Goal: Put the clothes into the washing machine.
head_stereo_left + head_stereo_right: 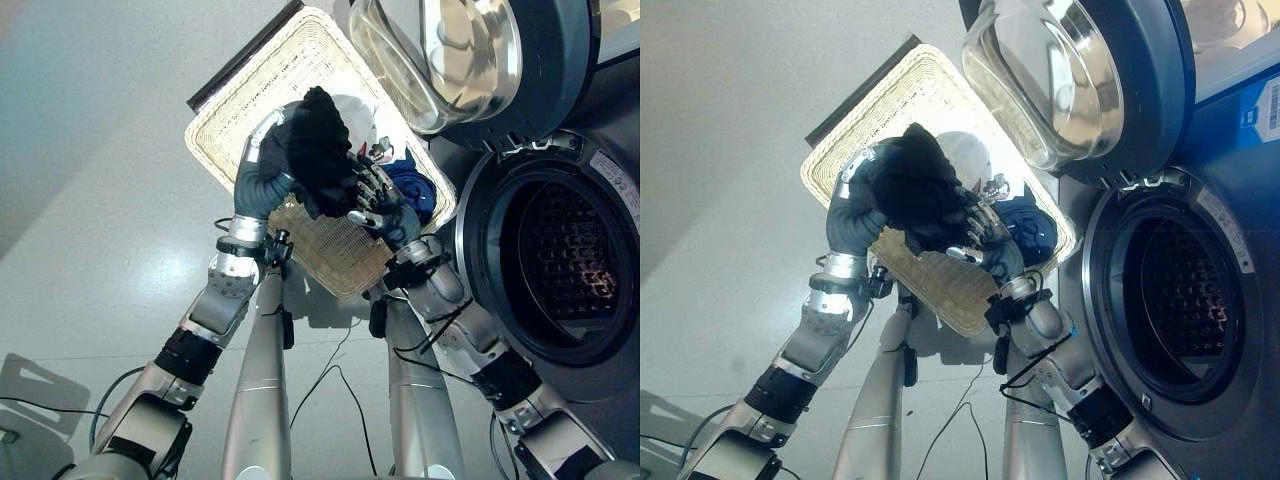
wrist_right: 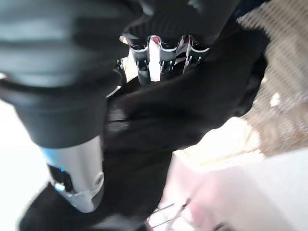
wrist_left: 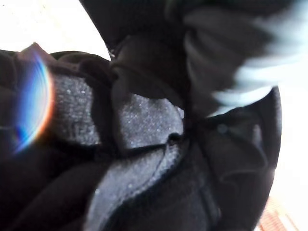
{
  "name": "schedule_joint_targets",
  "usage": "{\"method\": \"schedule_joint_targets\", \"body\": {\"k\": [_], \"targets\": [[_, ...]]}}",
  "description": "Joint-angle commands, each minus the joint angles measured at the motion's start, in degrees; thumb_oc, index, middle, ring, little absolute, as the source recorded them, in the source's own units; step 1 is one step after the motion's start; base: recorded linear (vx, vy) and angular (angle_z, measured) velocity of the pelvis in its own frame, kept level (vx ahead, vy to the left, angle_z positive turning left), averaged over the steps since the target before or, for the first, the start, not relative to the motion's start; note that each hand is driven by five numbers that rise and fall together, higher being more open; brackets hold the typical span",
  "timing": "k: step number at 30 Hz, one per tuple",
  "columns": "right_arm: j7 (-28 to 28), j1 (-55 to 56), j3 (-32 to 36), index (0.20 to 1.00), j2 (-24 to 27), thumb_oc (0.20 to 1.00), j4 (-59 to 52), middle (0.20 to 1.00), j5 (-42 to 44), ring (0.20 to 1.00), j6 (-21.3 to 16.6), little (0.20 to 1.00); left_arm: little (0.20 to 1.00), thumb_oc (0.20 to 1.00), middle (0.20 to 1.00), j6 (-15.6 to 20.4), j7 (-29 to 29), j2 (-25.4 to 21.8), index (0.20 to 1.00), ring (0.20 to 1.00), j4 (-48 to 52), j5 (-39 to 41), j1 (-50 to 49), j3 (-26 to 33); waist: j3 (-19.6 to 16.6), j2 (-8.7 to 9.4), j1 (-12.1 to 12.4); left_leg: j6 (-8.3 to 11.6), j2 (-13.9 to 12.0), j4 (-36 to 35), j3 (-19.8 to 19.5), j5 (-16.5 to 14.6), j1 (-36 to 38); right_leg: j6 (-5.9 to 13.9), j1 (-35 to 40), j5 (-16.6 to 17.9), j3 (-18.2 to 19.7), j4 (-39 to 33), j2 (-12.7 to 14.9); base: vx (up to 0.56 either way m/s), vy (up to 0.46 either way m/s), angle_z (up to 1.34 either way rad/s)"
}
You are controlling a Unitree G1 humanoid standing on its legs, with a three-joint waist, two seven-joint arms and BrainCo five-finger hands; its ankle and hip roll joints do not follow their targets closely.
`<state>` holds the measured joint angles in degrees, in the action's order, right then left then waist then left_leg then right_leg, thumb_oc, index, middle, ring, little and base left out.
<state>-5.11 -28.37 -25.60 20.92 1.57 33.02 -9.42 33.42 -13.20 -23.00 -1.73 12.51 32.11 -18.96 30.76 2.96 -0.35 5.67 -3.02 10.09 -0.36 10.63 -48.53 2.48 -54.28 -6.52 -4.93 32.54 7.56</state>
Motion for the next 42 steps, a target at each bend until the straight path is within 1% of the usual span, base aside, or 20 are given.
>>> {"method": "schedule_joint_targets", "body": {"k": [1, 2, 4, 7, 10, 13, 19, 22, 23, 25, 26, 29, 30, 33, 34, 37, 38, 39, 40, 42], "targets": [[-4.24, -1.89, -0.43, 1.000, 1.01, 1.000, -1.95, 1.000, -9.28, 1.000, -1.94, 1.000, 0.200, 0.200, 0.200, 6.73, 3.14, 2.70, 0.200, 0.200, 9.41, 2.48, 2.75, 0.98, -0.97, -2.11, 0.15, -0.72, 4.50, 3.63, -0.19, -5.38, -0.02, 5.10, 4.18, 12.77, -2.64, -16.42, -2.32, 0.00, 0.001, 0.04], [-4.59, -2.12, -0.46, 1.000, 1.03, 1.000, -1.64, 1.000, -9.81, 1.000, -2.04, 1.000, 0.200, 0.200, 0.200, 6.59, 3.45, 2.92, 0.200, 0.200, 9.64, 2.71, 2.86, 0.96, -0.97, -2.18, 0.17, -0.71, 4.51, 3.64, -0.17, -5.36, -0.05, 5.09, 4.18, 12.77, -2.65, -16.43, -2.31, 0.00, 0.000, 0.00], [-6.20, -3.49, -0.43, 1.000, 1.16, 1.000, -0.61, 1.000, -15.18, 1.000, -1.61, 1.000, 0.200, 0.200, 0.200, 6.00, 5.65, 3.76, 0.200, 0.200, 10.47, 5.03, 3.36, 0.93, -0.97, -2.37, 0.35, -0.73, 4.76, 3.61, -0.35, -5.38, 0.04, 5.08, 4.24, 12.79, -2.77, -16.41, -2.25, 0.00, 0.000, 0.00], [-8.39, -5.16, -0.81, 1.000, 1.16, 1.000, 0.57, 1.000, -18.56, 1.000, -0.74, 1.000, 0.200, 0.200, 0.200, 5.31, 7.55, 4.79, 0.200, 0.200, 11.03, 7.15, 3.94, 0.79, -0.97, -2.61, 0.52, -0.82, 4.96, 3.77, -0.47, -5.40, -0.01, 5.03, 4.08, 12.82, -2.85, -16.25, -2.20, 0.00, 0.000, 0.00], [-10.04, -6.84, -0.72, 1.000, 0.78, 1.000, 1.88, 1.000, -18.38, 1.000, -0.03, 1.000, 0.200, 0.200, 0.200, 4.35, 10.60, 5.94, 0.200, 0.200, 11.93, 9.84, 4.34, 0.69, -0.97, -2.80, 0.75, -0.90, 5.11, 3.71, -0.45, -5.41, 0.21, 5.01, 4.25, 12.87, -3.01, -16.30, -2.20, 0.00, 0.000, 0.00], [-11.25, -8.13, -1.00, 1.000, -0.13, 1.000, 2.63, 1.000, -17.99, 1.000, 0.02, 1.000, 0.200, 0.200, 0.200, 2.99, 11.97, 6.71, 0.200, 0.200, 12.23, 11.28, 4.96, 0.13, -0.97, -2.95, 0.94, -0.91, 5.25, 3.57, -0.50, -5.35, 0.41, 4.98, 4.44, 12.92, -3.25, -16.41, -2.17, -0.01, -0.012, 0.04], [-10.21, -10.49, -1.27, 1.000, -1.80, 1.000, 3.05, 1.000, -14.61, 1.000, 0.86, 1.000, 0.200, 0.200, 0.200, 0.79, 13.69, 7.73, 0.200, 0.200, 12.12, 12.73, 5.86, -0.75, -0.97, -3.09, 1.21, -0.94, 5.43, 3.28, -0.50, -5.19, 0.65, 4.93, 4.62, 13.16, -3.55, -16.79, -2.13, 0.00, 0.000, 0.00], [-7.90, -11.15, -1.57, 1.000, -2.20, 1.000, 3.07, 1.000, -11.08, 1.000, 0.61, 1.000, 0.200, 0.200, 0.200, 0.35, 13.46, 7.95, 0.200, 0.200, 12.18, 12.11, 6.09, -1.09, -0.97, -3.14, 1.34, -0.96, 5.48, 3.29, -0.46, -5.14, 0.63, 4.84, 4.65, 13.19, -3.70, -16.91, -2.09, 0.00, 0.000, 0.00], [-5.72, -11.36, -1.74, 1.000, -2.47, 1.000, 2.80, 1.000, -7.25, 1.000, 0.58, 1.000, 0.200, 0.200, 0.200, 0.31, 13.04, 7.96, 0.200, 0.200, 12.06, 11.21, 6.25, -1.24, -0.97, -3.17, 1.41, -0.96, 5.46, 3.26, -0.46, -5.10, 0.61, 4.84, 4.59, 13.16, -3.78, -16.84, -2.05, 0.00, 0.000, 0.00], [-5.72, -11.36, -1.74, 1.000, -2.47, 1.000, 2.80, 1.000, -7.25, 1.000, 0.58, 1.000, 0.200, 0.200, 0.200, 0.31, 13.04, 7.96, 0.200, 0.200, 12.06, 11.21, 6.25, -1.24, -0.97, -3.17, 1.41, -0.96, 5.46, 3.26, -0.46, -5.10, 0.61, 4.84, 4.59, 13.16, -3.78, -16.84, -2.05, 0.00, 0.000, 0.00], [-2.45, -11.39, -1.80, 1.000, -2.79, 1.000, 2.45, 1.000, -1.81, 1.000, 0.54, 1.000, 0.200, 0.200, 0.200, 0.32, 12.55, 7.66, 0.200, 0.200, 11.87, 10.47, 6.37, -1.41, -0.97, -3.16, 1.50, -0.94, 5.46, 3.33, -0.51, -5.12, 0.65, 4.84, 4.62, 13.13, -3.92, -16.78, -1.95, 0.00, 0.000, 0.00], [-2.45, -11.39, -1.80, 1.000, -2.79, 1.000, 2.45, 1.000, -1.81, 1.000, 0.54, 1.000, 0.200, 0.200, 0.200, 0.32, 12.55, 7.66, 0.200, 0.200, 11.87, 10.47, 6.37, -1.41, -0.97, -3.16, 1.50, -0.94, 5.46, 3.33, -0.51, -5.12, 0.65, 4.84, 4.62, 13.13, -3.92, -16.78, -1.95, 0.00, -0.011, 0.00], [8.58, -10.89, -2.20, 1.000, -3.84, 1.000, 1.02, 1.000, 12.32, 1.000, 1.15, 1.000, 0.200, 0.200, 0.200, 1.12, 9.53, 6.30, 0.200, 0.200, 10.65, 5.80, 6.48, -1.28, -0.97, -3.05, 1.84, -0.87, 5.56, 3.50, -0.86, -5.06, 0.74, 4.83, 4.73, 13.15, -4.33, -16.70, -1.79, 0.00, -0.034, 0.01], [8.58, -10.89, -2.20, 1.000, -3.84, 1.000, 1.02, 1.000, 12.32, 1.000, 1.15, 1.000, 0.200, 0.200, 0.200, 1.12, 9.53, 6.30, 0.200, 0.200, 10.65, 5.80, 6.48, -1.28, -0.97, -3.05, 1.84, -0.87, 5.56, 3.50, -0.86, -5.06, 0.74, 4.83, 4.73, 13.15, -4.33, -16.70, -1.79, 0.00, -0.022, 0.02], [15.30, -10.18, -1.85, 1.000, -3.58, 1.000, -1.26, 1.000, 20.46, 1.000, 1.79, 1.000, 0.200, 0.200, 0.200, 2.03, 6.37, 4.40, 0.200, 0.200, 9.64, 0.43, 6.44, -0.71, -0.97, -2.75, 1.97, -0.82, 5.52, 3.80, -1.02, -5.11, 0.50, 4.90, 4.58, 13.16, -4.59, -16.63, -1.68, 0.00, -0.031, 0.04], [15.30, -10.18, -1.85, 1.000, -3.58, 1.000, -1.26, 1.000, 20.46, 1.000, 1.79, 1.000, 0.200, 0.200, 0.200, 2.03, 6.37, 4.40, 0.200, 0.200, 9.64, 0.43, 6.44, -0.71, -0.97, -2.75, 1.97, -0.82, 5.52, 3.80, -1.02, -5.11, 0.50, 4.90, 4.58, 13.16, -4.59, -16.63, -1.68, 0.00, -0.018, 0.04], [19.14, -8.71, -0.82, 1.000, -2.87, 1.000, -3.99, 1.000, 23.96, 1.000, 0.95, 1.000, 0.200, 0.200, 0.200, 2.68, 3.39, 2.16, 0.200, 0.200, 9.29, -3.59, 6.15, 0.00, -0.97, -2.45, 1.81, -0.74, 5.19, 3.84, -0.96, -5.21, 0.34, 5.06, 4.37, 13.26, -4.61, -16.66, -1.66, 0.00, -0.023, 0.07], [19.14, -8.71, -0.82, 1.000, -2.87, 1.000, -3.99, 1.000, 23.96, 1.000, 0.95, 1.000, 0.200, 0.200, 0.200, 2.68, 3.39, 2.16, 0.200, 0.200, 9.29, -3.59, 6.15, 0.00, -0.97, -2.45, 1.81, -0.74, 5.19, 3.84, -0.96, -5.21, 0.34, 5.06, 4.37, 13.26, -4.61, -16.66, -1.66, 0.00, -0.036, 0.16], [21.58, -6.38, 1.57, 1.000, -2.34, 1.000, -7.07, 1.000, 26.27, 1.000, -0.98, 1.000, 0.200, 0.200, 0.200, 3.15, -1.23, 0.15, 0.200, 0.200, 8.87, -9.07, 5.58, 1.05, -0.97, -2.04, 1.37, -0.71, 4.90, 3.71, -0.78, -5.35, 0.00, 5.25, 3.95, 13.37, -4.41, -16.83, -1.77, 0.00, -0.013, 0.09], [22.10, -5.97, 2.07, 1.000, -2.23, 1.000, -7.72, 1.000, 26.90, 1.000, -1.16, 1.000, 0.200, 0.200, 0.200, 3.20, -2.31, -0.28, 0.200, 0.200, 8.70, -10.28, 5.49, 1.11, -0.97, -1.99, 1.25, -0.69, 4.76, 3.75, -0.69, -5.38, -0.17, 5.29, 3.73, 13.38, -4.33, -16.76, -1.77, 0.00, -0.006, 0.04]]}}
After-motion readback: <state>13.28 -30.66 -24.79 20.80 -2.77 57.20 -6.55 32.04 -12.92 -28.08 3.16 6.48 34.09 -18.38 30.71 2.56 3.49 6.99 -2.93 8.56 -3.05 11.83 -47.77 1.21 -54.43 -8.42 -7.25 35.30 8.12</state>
